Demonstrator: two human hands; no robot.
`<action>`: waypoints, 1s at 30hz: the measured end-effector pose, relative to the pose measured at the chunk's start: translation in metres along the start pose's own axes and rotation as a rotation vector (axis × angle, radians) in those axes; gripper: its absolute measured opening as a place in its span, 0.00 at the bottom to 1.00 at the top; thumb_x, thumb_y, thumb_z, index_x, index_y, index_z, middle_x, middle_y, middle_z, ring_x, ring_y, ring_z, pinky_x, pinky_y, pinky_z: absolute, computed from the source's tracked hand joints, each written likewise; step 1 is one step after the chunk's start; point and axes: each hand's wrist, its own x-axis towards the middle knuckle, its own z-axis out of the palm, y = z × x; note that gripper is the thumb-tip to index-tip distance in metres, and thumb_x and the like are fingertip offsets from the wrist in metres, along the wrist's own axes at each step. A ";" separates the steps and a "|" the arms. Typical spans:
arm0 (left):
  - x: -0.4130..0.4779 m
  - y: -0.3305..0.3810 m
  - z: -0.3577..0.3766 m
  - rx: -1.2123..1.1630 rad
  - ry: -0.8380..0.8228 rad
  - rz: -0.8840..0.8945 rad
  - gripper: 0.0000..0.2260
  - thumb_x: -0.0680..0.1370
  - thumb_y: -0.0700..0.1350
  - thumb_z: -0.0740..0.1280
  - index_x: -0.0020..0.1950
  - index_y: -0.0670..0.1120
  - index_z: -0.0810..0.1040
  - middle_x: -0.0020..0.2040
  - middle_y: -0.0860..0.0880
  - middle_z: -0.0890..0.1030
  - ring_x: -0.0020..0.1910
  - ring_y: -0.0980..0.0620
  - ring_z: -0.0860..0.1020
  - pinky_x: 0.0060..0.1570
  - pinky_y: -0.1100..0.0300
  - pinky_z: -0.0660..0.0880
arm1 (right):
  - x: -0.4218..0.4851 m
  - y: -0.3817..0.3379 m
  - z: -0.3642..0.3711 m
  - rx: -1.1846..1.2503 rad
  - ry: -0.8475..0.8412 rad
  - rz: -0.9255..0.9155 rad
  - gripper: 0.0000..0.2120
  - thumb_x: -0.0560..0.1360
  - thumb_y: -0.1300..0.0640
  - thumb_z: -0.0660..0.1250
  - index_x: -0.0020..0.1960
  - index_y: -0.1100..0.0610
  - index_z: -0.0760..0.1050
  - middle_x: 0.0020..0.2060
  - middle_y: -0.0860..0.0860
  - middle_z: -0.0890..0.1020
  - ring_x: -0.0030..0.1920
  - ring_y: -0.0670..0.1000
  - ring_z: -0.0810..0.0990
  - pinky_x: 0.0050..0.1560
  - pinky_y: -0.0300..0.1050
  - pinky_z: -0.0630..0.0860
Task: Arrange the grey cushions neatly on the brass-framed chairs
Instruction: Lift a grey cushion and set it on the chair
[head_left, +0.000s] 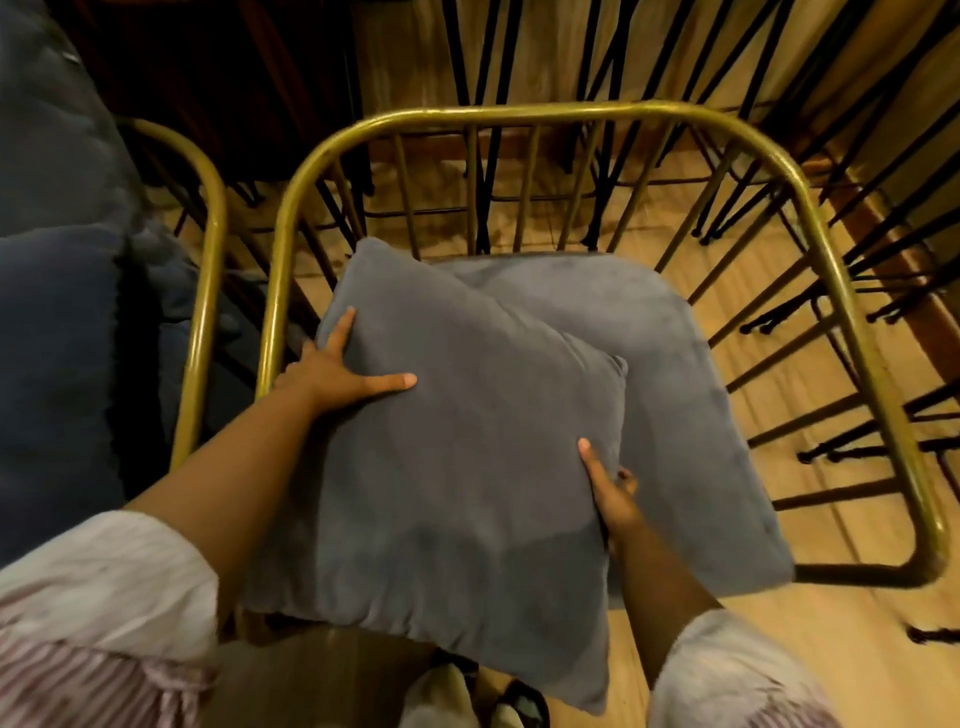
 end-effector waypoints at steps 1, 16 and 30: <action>-0.001 0.003 0.000 -0.076 -0.006 -0.003 0.58 0.56 0.69 0.75 0.75 0.66 0.39 0.80 0.46 0.47 0.76 0.36 0.56 0.72 0.38 0.59 | 0.002 0.003 -0.001 0.031 -0.001 0.006 0.39 0.63 0.38 0.74 0.64 0.50 0.59 0.66 0.56 0.70 0.58 0.58 0.74 0.65 0.60 0.71; -0.033 0.017 0.049 -0.663 -0.011 -0.012 0.45 0.62 0.50 0.80 0.75 0.51 0.62 0.72 0.48 0.70 0.68 0.44 0.71 0.60 0.49 0.73 | -0.013 -0.083 -0.083 -0.036 0.074 -0.386 0.40 0.65 0.46 0.77 0.72 0.52 0.66 0.63 0.47 0.76 0.62 0.51 0.76 0.59 0.48 0.74; -0.029 0.010 0.111 -0.529 -0.184 0.013 0.54 0.65 0.47 0.79 0.78 0.55 0.44 0.77 0.49 0.60 0.74 0.44 0.63 0.72 0.45 0.64 | 0.013 -0.075 -0.112 -0.278 0.053 -0.318 0.45 0.66 0.42 0.75 0.76 0.47 0.57 0.73 0.50 0.68 0.70 0.57 0.69 0.64 0.50 0.70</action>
